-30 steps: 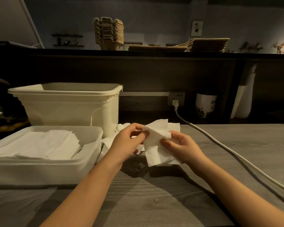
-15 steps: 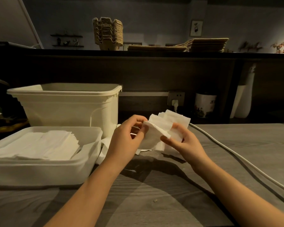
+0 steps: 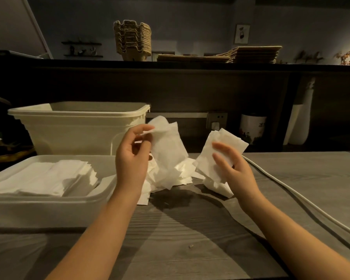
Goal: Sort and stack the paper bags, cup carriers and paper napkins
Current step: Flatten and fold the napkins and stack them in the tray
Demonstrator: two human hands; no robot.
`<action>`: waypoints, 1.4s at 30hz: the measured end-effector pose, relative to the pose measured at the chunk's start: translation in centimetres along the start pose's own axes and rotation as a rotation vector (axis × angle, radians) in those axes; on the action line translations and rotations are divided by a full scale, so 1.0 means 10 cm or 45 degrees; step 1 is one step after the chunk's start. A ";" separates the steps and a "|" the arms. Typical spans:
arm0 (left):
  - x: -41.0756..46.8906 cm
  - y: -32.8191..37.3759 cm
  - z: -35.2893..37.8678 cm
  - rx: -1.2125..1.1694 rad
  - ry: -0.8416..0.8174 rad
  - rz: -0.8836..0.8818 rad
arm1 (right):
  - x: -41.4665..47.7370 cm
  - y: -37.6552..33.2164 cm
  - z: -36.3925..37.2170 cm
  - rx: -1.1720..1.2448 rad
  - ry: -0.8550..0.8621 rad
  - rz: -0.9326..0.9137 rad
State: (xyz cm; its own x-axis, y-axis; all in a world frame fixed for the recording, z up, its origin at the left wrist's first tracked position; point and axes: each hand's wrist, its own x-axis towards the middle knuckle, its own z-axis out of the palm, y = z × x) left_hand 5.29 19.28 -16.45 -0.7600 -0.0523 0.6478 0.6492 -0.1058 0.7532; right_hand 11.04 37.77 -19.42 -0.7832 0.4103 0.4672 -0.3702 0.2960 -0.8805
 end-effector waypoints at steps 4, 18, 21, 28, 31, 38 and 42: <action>0.03 -0.04 -0.04 0.008 0.150 -0.055 | 0.04 0.02 -0.04 0.034 0.067 0.053; -0.06 0.02 0.05 0.145 -0.147 -0.099 | 0.07 -0.02 -0.04 0.124 0.136 0.105; -0.15 -0.01 0.12 0.097 -0.332 -0.160 | 0.03 -0.04 -0.01 0.173 0.023 0.148; -0.24 -0.05 0.19 0.244 -0.565 -0.054 | -0.05 -0.02 0.12 0.075 -0.289 0.198; -0.29 -0.07 0.23 0.207 -0.720 -0.033 | -0.05 -0.01 0.12 0.171 -0.380 0.149; -0.31 -0.14 0.25 0.736 -0.935 0.139 | -0.06 0.01 0.13 0.441 -0.416 0.298; -0.29 -0.17 0.24 0.819 -0.902 0.151 | -0.07 0.01 0.14 0.486 -0.491 0.362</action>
State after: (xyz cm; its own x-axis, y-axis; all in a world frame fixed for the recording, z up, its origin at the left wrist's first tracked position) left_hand 6.48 21.96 -19.34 -0.6313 0.6062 0.4837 0.7726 0.4373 0.4602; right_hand 10.88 36.31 -19.98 -0.9756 0.0647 0.2098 -0.2169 -0.1381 -0.9664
